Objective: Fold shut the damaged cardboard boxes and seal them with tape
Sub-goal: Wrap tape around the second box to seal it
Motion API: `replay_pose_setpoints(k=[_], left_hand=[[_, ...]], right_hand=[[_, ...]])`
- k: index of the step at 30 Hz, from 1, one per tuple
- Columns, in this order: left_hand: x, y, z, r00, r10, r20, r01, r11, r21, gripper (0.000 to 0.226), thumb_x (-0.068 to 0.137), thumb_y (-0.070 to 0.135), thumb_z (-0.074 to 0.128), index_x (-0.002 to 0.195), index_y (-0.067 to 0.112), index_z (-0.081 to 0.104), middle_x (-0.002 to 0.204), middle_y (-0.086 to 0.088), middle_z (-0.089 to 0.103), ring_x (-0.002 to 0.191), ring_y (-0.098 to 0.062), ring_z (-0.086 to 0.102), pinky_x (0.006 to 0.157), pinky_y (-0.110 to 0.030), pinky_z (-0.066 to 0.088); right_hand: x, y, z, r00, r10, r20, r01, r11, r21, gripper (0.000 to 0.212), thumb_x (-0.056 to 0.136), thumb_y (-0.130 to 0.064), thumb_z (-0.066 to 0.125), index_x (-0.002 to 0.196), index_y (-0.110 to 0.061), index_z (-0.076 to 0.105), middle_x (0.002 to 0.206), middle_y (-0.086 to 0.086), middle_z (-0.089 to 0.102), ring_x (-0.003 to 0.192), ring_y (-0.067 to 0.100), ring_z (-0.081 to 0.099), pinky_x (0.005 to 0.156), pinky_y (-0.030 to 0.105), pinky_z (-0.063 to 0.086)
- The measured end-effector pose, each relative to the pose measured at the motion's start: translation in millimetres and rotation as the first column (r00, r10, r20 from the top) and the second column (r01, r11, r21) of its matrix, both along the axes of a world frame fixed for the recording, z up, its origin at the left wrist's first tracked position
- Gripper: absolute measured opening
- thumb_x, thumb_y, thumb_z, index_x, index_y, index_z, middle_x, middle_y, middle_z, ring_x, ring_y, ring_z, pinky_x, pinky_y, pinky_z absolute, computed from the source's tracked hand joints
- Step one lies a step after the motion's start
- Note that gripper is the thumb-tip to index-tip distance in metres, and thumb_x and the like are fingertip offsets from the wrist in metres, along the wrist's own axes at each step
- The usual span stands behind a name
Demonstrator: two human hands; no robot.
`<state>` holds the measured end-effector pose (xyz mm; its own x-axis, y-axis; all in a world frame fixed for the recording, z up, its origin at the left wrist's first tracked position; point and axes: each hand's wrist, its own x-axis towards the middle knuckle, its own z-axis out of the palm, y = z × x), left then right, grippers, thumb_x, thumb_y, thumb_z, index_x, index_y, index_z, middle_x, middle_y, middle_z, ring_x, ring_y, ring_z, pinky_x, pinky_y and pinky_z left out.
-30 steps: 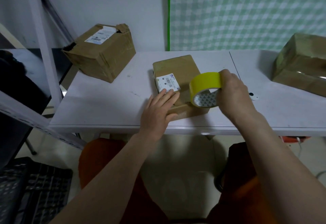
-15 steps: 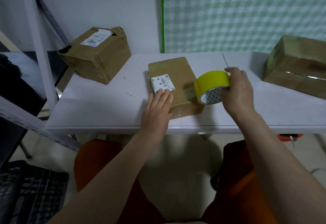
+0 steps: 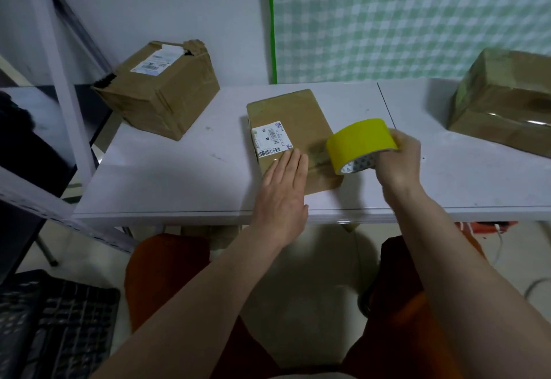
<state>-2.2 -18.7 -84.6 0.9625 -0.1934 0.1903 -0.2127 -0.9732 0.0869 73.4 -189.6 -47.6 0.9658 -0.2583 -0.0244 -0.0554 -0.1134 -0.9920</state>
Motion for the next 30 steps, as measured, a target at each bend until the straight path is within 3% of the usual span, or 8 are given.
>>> replay_pose_setpoints(k=[3, 6, 13, 18, 25, 28, 30], left_hand=[[0.4, 0.5, 0.9, 1.000, 0.009, -0.012, -0.009, 1.000, -0.021, 0.089, 0.091, 0.038, 0.054, 0.152, 0.008, -0.005, 0.161, -0.008, -0.005, 0.148, -0.020, -0.007, 0.120, -0.033, -0.007], [-0.6, -0.7, 2.3, 0.999, 0.031, -0.020, -0.031, 0.999, -0.039, 0.090, 0.091, 0.037, 0.055, 0.152, 0.009, -0.004, 0.161, -0.007, -0.004, 0.148, -0.020, -0.007, 0.119, -0.031, -0.008], [-0.4, -4.1, 1.0, 0.998, 0.057, -0.014, -0.057, 0.998, -0.038, 0.090, 0.090, 0.037, 0.058, 0.152, 0.010, -0.002, 0.161, -0.010, -0.002, 0.148, -0.023, -0.005, 0.120, -0.033, -0.006], [0.9, -2.9, 1.1, 0.999, 0.025, -0.026, -0.025, 0.999, -0.024, 0.087, 0.087, 0.035, 0.061, 0.153, 0.026, 0.004, 0.161, -0.013, 0.001, 0.148, -0.026, -0.003, 0.117, -0.034, -0.004], [0.2, -5.1, -3.3, 0.992, 0.083, -0.095, -0.092, 0.992, -0.089, 0.087, 0.084, 0.042, 0.061, 0.151, 0.036, 0.006, 0.161, -0.004, -0.005, 0.147, -0.022, -0.009, 0.115, -0.057, 0.013], [-0.7, 5.0, -7.7, 0.999, 0.041, -0.034, -0.047, 0.978, -0.202, 0.085, 0.079, 0.035, 0.067, 0.150, 0.030, 0.020, 0.161, -0.008, 0.007, 0.147, -0.025, 0.001, 0.115, -0.053, 0.021], [-2.3, 12.5, -10.8, 0.999, 0.035, 0.002, -0.033, 0.964, -0.265, 0.085, 0.077, 0.030, 0.069, 0.149, 0.027, 0.025, 0.160, -0.009, 0.010, 0.147, -0.025, 0.004, 0.118, -0.041, 0.016]], right_hand=[[12.5, -23.3, 2.3, 0.997, -0.074, 0.035, 0.080, 0.976, -0.202, 0.026, 0.072, 0.000, 0.050, 0.082, -0.014, 0.069, 0.080, 0.011, 0.068, 0.080, 0.026, 0.066, 0.075, 0.044, 0.056], [17.0, -38.9, 0.5, 0.992, -0.125, 0.015, 0.123, 0.940, -0.319, 0.033, 0.075, 0.004, 0.046, 0.089, -0.015, 0.068, 0.082, 0.008, 0.062, 0.080, 0.020, 0.058, 0.072, 0.032, 0.047], [24.2, -39.3, -10.8, 0.993, -0.105, -0.058, 0.086, 0.958, -0.274, 0.029, 0.079, 0.004, 0.047, 0.087, -0.017, 0.065, 0.083, 0.009, 0.062, 0.079, 0.019, 0.056, 0.069, 0.029, 0.045], [21.0, -36.1, -28.0, 0.986, -0.122, -0.114, 0.094, 0.969, -0.228, 0.029, 0.080, 0.007, 0.043, 0.084, -0.014, 0.063, 0.083, 0.010, 0.061, 0.080, 0.020, 0.056, 0.070, 0.032, 0.046], [20.6, -33.1, -38.1, 0.977, -0.110, -0.181, 0.081, 0.983, -0.163, 0.024, 0.078, -0.002, 0.045, 0.076, -0.019, 0.061, 0.084, 0.010, 0.063, 0.088, 0.030, 0.062, 0.079, 0.045, 0.054], [20.2, -30.1, -42.4, 0.969, -0.119, -0.217, 0.100, 0.990, -0.096, 0.014, 0.074, -0.010, 0.048, 0.070, -0.019, 0.057, 0.086, 0.012, 0.063, 0.093, 0.037, 0.063, 0.082, 0.056, 0.053], [15.1, -19.9, -36.3, 0.960, -0.130, -0.250, 0.143, 0.989, 0.032, 0.013, 0.080, -0.006, 0.053, 0.075, -0.016, 0.057, 0.085, 0.012, 0.063, 0.089, 0.033, 0.064, 0.083, 0.055, 0.054]])
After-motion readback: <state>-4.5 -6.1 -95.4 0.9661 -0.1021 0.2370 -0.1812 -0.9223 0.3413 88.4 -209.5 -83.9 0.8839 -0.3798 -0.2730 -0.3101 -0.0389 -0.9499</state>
